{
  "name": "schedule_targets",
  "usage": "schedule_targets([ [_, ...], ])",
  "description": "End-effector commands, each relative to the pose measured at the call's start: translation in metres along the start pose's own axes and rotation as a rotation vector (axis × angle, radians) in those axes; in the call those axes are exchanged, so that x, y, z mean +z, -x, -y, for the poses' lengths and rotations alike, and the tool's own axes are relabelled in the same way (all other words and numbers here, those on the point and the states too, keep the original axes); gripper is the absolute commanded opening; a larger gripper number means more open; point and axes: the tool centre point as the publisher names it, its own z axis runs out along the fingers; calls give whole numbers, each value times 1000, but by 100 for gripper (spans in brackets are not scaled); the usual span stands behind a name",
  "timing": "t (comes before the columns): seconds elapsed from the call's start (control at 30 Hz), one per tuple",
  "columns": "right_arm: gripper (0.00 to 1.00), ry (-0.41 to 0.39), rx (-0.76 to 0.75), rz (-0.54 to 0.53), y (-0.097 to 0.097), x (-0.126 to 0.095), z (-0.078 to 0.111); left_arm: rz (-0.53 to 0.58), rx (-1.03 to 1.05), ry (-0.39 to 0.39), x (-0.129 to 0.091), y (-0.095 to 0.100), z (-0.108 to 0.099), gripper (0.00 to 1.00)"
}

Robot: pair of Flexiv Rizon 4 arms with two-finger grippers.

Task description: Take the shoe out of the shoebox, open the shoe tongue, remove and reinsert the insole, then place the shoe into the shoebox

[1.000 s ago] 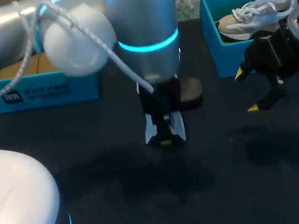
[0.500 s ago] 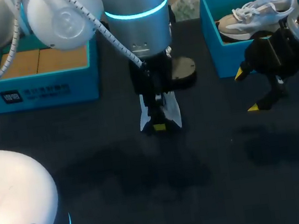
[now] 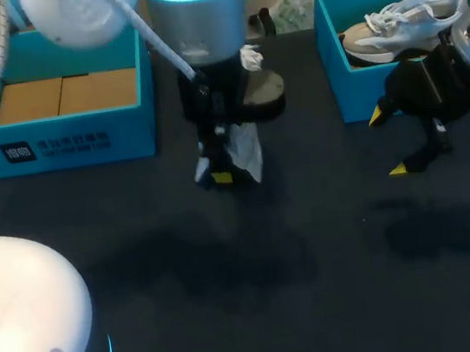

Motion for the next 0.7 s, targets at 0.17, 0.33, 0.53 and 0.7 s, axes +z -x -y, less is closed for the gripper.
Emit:
schedule_targets([
  [0.17, 100, -3, 0, 1, 0, 1, 0, 8, 46, 24, -20, 11, -61, 0],
  [0.33, 100, -3, 0, 1, 0, 1, 0, 29, 58, 25, -28, 20, -96, 0],
  [0.53, 100, -3, 0, 1, 0, 1, 0, 37, 62, 30, -29, 31, -135, 0],
  [0.7, 100, -3, 0, 1, 0, 1, 0, 32, 58, 21, -28, 41, -172, 0],
])
